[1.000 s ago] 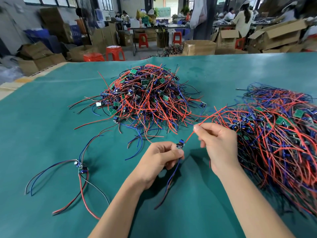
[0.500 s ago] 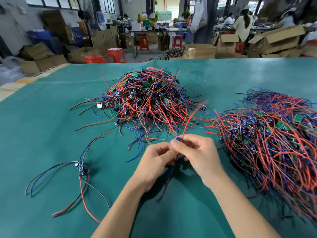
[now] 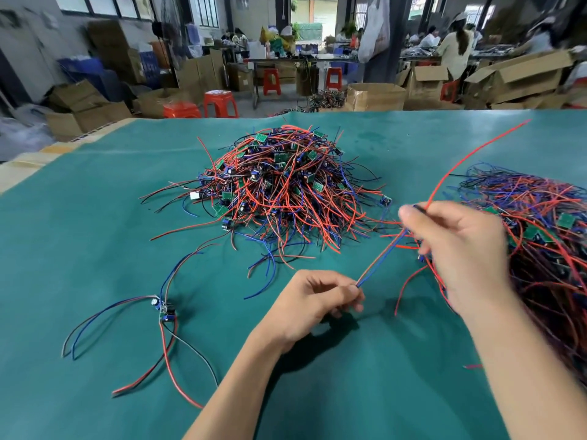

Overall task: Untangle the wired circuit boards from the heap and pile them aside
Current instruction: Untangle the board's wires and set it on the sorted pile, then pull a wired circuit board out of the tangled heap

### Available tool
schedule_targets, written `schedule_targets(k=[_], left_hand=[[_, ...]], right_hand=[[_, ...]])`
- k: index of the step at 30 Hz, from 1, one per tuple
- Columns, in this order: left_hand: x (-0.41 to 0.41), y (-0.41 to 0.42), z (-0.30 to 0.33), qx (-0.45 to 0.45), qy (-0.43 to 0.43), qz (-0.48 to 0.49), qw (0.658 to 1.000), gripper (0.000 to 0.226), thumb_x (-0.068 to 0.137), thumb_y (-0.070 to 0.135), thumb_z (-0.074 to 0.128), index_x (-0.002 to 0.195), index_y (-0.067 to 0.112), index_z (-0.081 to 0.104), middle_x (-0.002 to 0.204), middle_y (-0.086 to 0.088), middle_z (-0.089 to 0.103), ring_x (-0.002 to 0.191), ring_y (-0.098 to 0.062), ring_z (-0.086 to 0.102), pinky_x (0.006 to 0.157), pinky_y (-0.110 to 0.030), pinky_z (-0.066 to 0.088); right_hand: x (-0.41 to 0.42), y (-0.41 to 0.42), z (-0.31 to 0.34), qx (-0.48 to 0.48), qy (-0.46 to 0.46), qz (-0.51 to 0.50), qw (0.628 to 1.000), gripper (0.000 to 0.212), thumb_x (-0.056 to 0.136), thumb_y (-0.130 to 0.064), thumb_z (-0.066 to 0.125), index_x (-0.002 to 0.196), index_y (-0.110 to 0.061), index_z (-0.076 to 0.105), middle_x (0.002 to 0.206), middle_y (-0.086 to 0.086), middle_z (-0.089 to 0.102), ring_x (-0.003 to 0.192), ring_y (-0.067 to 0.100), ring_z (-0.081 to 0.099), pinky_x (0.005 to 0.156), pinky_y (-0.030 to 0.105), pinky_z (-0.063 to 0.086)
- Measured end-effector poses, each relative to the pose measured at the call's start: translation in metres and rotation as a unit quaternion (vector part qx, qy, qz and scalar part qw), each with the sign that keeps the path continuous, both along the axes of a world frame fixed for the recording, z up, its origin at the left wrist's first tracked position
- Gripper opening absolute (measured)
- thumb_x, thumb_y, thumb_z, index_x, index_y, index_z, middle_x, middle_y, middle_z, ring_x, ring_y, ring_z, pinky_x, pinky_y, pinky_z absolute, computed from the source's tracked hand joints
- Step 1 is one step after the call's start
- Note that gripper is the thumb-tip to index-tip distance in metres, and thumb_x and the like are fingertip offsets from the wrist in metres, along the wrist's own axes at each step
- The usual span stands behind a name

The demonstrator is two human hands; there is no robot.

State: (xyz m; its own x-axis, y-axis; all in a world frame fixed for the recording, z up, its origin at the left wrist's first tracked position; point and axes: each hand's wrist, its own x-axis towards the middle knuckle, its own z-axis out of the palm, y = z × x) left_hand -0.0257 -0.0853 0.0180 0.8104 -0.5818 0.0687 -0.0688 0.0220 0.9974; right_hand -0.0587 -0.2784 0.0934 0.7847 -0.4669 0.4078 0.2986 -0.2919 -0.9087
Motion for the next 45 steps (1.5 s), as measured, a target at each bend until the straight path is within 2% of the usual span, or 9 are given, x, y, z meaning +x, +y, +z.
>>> schedule_targets(k=[4,7,10,12,16,19,27,39,45], left_hand=[[0.001,-0.002,-0.002,0.006,-0.001,0.02,1.0,0.008,0.094,0.001,0.06,0.095,-0.001,0.068,0.084,-0.009,0.072,0.074,-0.011,0.062,0.067,-0.021,0.049],[0.001,-0.003,-0.001,-0.015,0.023,0.049,0.998,0.01,0.096,0.004,0.06,0.105,0.002,0.065,0.084,-0.011,0.072,0.071,-0.013,0.06,0.066,-0.02,0.049],[0.002,-0.004,-0.001,-0.031,0.04,0.07,0.996,0.01,0.096,0.001,0.058,0.104,0.003,0.064,0.085,-0.015,0.071,0.072,-0.018,0.06,0.065,-0.019,0.049],[0.003,-0.005,-0.001,-0.03,0.047,0.076,0.996,0.011,0.095,-0.001,0.057,0.102,0.004,0.064,0.086,-0.017,0.072,0.073,-0.02,0.06,0.064,-0.019,0.049],[0.004,-0.005,-0.003,-0.028,0.048,0.076,0.996,0.012,0.095,-0.002,0.055,0.103,0.002,0.063,0.089,-0.019,0.073,0.068,-0.014,0.062,0.064,-0.019,0.05],[0.006,-0.004,-0.005,-0.027,0.045,0.076,0.996,0.013,0.095,-0.003,0.054,0.105,-0.001,0.063,0.088,-0.018,0.073,0.066,-0.011,0.062,0.064,-0.019,0.05],[0.008,-0.003,-0.009,-0.021,0.047,0.075,0.996,0.016,0.095,-0.002,0.054,0.107,-0.002,0.063,0.089,-0.018,0.074,0.069,-0.014,0.059,0.066,-0.02,0.05],[0.011,-0.002,-0.009,-0.043,0.07,0.085,0.993,0.016,0.094,-0.003,0.054,0.106,-0.002,0.064,0.089,-0.017,0.074,0.07,-0.014,0.059,0.068,-0.022,0.051],[0.012,-0.003,-0.008,-0.099,0.106,0.131,0.981,0.017,0.097,-0.001,0.05,0.11,-0.001,0.061,0.094,-0.02,0.072,0.072,-0.018,0.063,0.067,-0.026,0.055]], right_hand=[[0.001,-0.06,0.037,0.044,0.027,-0.031,0.998,0.014,0.073,-0.032,0.08,0.068,-0.02,0.077,0.052,-0.006,0.063,0.043,0.004,0.052,0.039,0.016,0.042],[0.013,-0.114,0.051,-0.135,0.177,-0.096,0.97,0.034,0.073,-0.041,0.087,0.073,-0.01,0.074,0.053,-0.002,0.066,0.045,0.01,0.057,0.043,0.021,0.048],[0.03,-0.144,0.053,-0.411,0.36,-0.2,0.813,0.065,0.076,-0.069,0.076,0.057,-0.007,0.065,0.068,0.019,0.067,0.072,0.036,0.068,0.071,0.041,0.058],[0.04,-0.136,0.053,-0.474,0.39,-0.225,0.757,0.067,0.078,-0.071,0.072,0.06,-0.008,0.061,0.082,0.023,0.068,0.086,0.041,0.069,0.08,0.044,0.059],[0.073,-0.07,0.047,-0.516,0.245,-0.173,0.802,0.038,0.079,-0.052,0.063,0.067,-0.017,0.072,0.074,0.018,0.07,0.078,0.04,0.068,0.066,0.033,0.049],[0.107,-0.005,0.039,-0.516,0.221,0.001,0.827,0.015,0.087,-0.027,0.068,0.077,-0.021,0.076,0.082,0.011,0.076,0.088,0.036,0.07,0.079,0.037,0.057],[0.188,0.066,0.009,-0.441,0.242,0.026,0.864,0.038,0.096,-0.036,0.067,0.132,-0.027,0.061,0.135,0.01,0.062,0.124,0.037,0.057,0.097,0.044,0.05],[0.171,0.041,0.017,-0.288,0.232,-0.024,0.929,0.014,0.079,-0.03,0.082,0.084,-0.019,0.076,0.095,0.009,0.077,0.099,0.033,0.07,0.086,0.035,0.056],[0.071,0.018,-0.006,0.042,0.11,0.116,0.986,0.013,0.086,-0.001,0.076,0.093,-0.011,0.074,0.074,0.002,0.074,0.068,0.017,0.069,0.06,0.023,0.056]])
